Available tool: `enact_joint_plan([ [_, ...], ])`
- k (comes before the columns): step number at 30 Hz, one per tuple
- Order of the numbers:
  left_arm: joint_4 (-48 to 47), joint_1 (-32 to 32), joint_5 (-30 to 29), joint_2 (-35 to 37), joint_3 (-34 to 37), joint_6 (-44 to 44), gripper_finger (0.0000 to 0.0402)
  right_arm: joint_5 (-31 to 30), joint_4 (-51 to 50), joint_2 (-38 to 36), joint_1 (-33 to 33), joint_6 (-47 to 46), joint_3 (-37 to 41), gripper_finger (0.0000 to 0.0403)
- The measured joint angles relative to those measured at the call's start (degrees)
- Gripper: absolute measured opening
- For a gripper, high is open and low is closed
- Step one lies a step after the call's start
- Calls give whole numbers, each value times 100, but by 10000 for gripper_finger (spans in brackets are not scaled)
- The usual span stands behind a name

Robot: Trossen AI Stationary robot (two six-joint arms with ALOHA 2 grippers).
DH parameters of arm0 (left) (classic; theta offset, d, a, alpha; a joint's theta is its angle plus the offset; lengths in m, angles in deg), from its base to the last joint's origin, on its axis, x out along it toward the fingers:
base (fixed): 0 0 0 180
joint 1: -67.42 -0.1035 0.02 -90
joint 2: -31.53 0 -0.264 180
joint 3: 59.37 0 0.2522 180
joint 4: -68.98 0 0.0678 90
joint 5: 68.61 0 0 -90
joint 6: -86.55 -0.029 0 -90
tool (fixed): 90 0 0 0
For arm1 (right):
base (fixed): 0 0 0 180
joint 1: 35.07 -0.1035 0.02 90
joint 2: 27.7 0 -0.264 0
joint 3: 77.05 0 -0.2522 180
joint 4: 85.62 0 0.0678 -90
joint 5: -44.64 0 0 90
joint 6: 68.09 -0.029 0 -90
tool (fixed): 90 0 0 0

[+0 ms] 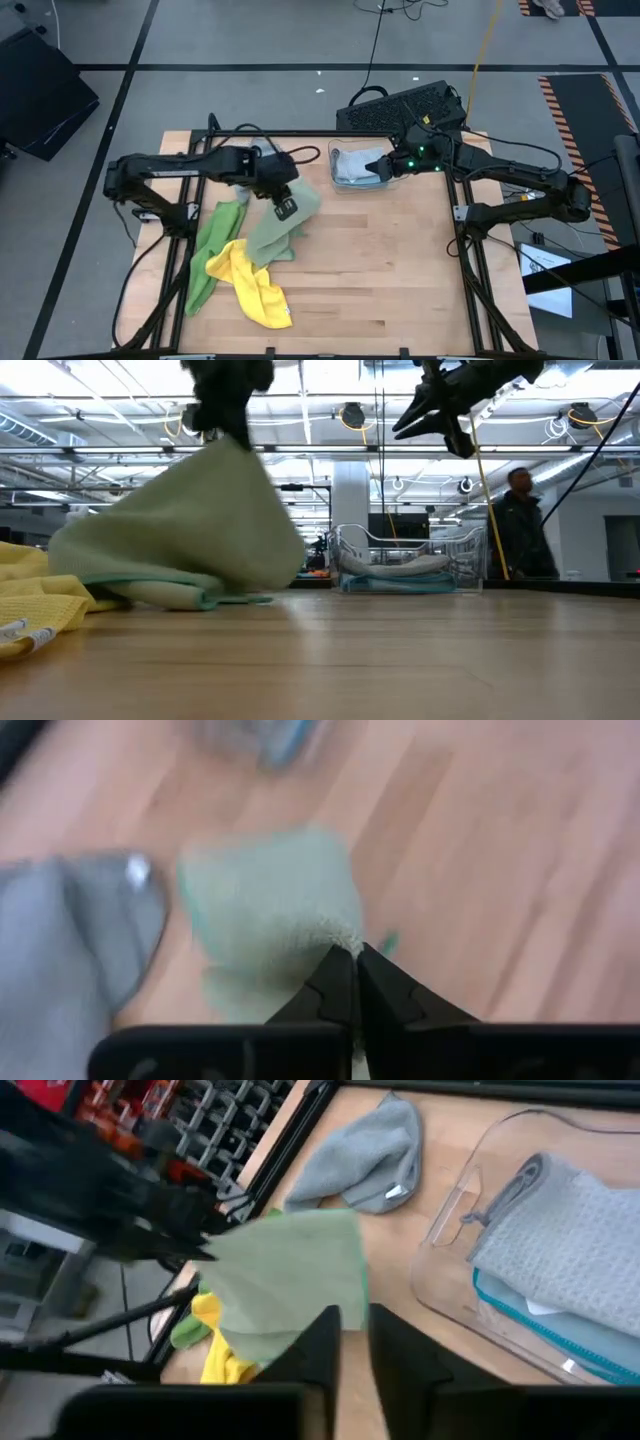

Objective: Fold microfiber towels
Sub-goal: Fold the light green towel

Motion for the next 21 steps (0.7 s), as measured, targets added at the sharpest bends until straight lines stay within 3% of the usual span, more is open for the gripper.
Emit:
enact_joint_plan([
  [11, 587, 1311, -840, 302, -795, 862, 6, 1468, 545, 853, -390, 568, 0, 214],
  [15, 736, 1571, -1112, 361, -804, 1217, 6, 1638, 629, 1009, -855, 1206, 0, 238],
  [21, 710, 1791, -1311, 358, -804, 1499, 4, 1639, 595, 1006, -1496, 1874, 0, 240],
])
